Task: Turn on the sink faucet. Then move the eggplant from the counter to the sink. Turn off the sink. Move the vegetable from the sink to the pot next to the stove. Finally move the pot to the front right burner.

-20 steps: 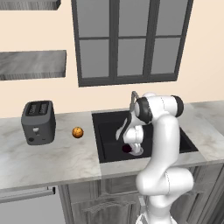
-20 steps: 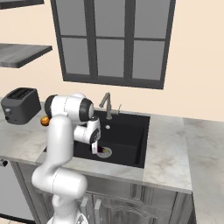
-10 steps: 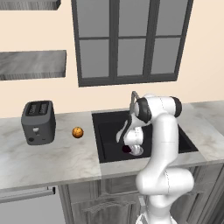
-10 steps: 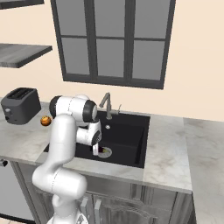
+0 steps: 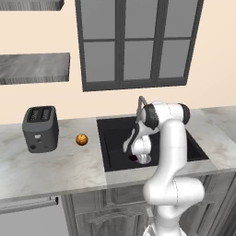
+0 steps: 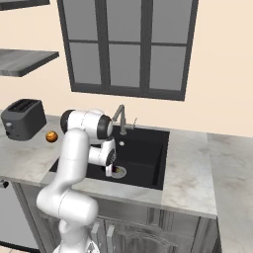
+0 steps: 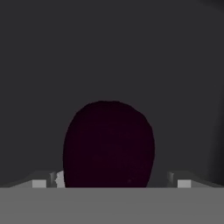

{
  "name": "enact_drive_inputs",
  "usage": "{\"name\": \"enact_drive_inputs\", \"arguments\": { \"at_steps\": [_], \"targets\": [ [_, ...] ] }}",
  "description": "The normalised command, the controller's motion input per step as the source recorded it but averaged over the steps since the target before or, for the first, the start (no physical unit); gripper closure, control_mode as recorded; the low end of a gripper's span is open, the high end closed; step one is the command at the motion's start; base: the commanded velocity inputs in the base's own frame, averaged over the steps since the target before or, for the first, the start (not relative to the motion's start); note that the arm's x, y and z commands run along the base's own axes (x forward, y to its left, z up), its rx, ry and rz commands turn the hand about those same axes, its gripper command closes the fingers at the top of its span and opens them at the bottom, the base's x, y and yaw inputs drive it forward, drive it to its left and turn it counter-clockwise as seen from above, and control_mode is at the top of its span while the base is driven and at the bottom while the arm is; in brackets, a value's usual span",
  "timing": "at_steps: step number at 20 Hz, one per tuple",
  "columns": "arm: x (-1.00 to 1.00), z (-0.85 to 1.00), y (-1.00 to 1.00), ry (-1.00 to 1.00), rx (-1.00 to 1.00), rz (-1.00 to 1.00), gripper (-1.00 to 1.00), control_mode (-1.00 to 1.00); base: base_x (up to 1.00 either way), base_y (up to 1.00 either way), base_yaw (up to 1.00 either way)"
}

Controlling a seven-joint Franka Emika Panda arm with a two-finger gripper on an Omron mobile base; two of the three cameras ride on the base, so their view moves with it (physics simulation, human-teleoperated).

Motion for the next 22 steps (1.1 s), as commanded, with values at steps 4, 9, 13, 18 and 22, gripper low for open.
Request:
{"name": "enact_drive_inputs", "arguments": {
  "at_steps": [4,9,13,18,22],
  "targets": [
    [0.26,-0.22,0.00,0.00,-0.01,-0.05,-1.00,-1.00,0.00,0.00,0.00],
    [0.18,-0.23,0.01,0.00,0.00,-0.02,-1.00,-1.00,0.00,0.00,0.00],
    [0.05,-0.33,0.00,0.01,-0.01,0.00,-1.00,-1.00,0.00,0.00,0.00],
    [0.00,-0.39,0.03,0.04,-0.03,0.00,1.00,-1.00,0.00,0.00,0.00],
    [0.00,-0.13,0.00,0.05,-0.01,0.00,1.00,-1.00,0.00,0.00,0.00]
  ]
}}
